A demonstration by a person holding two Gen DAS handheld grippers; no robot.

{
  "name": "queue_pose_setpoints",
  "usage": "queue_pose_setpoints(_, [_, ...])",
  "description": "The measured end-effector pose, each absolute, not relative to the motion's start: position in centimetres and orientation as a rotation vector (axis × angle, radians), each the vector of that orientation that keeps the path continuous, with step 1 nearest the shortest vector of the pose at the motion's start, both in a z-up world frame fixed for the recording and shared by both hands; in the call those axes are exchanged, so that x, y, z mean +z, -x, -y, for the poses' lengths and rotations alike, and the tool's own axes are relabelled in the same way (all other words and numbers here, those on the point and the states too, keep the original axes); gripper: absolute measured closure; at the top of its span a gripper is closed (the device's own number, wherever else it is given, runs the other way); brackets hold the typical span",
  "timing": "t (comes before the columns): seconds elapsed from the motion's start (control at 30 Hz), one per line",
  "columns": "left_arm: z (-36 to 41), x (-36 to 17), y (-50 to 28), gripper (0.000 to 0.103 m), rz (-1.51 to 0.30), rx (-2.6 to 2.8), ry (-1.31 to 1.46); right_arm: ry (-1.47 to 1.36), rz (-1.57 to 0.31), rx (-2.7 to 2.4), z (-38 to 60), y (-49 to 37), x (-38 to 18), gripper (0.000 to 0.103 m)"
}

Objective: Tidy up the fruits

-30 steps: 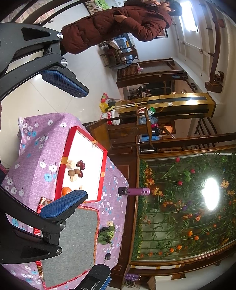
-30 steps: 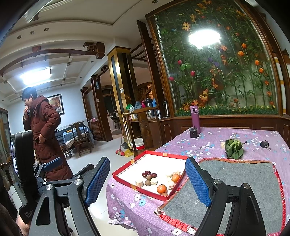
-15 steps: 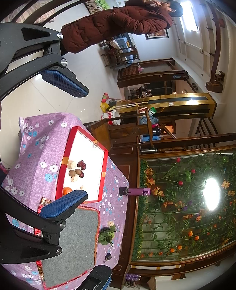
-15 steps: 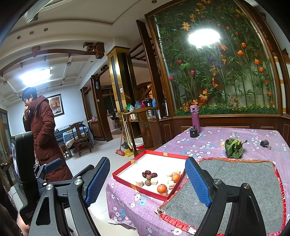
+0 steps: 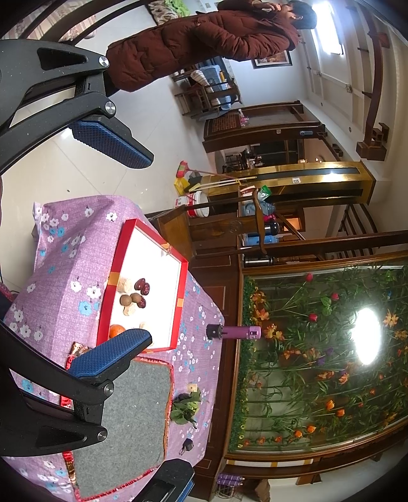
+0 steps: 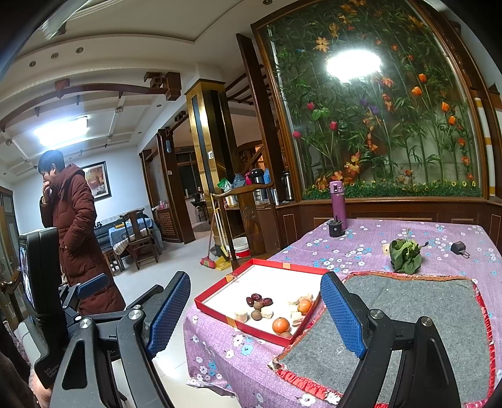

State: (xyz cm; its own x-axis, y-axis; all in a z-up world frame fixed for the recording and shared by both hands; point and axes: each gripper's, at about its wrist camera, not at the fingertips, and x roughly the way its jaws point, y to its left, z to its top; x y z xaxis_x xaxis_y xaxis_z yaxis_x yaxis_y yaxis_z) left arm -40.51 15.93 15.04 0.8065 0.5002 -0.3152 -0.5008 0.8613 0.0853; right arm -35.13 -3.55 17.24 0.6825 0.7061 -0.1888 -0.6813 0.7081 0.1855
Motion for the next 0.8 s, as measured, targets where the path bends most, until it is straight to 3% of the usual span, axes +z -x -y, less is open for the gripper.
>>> queue_pose_setpoints(0.8, [-15.9, 15.0, 40.44, 0.0, -0.339, 0.534, 0.002, -0.106, -0.259, 0.777, 3.53, 35.26, 17.05, 0.02])
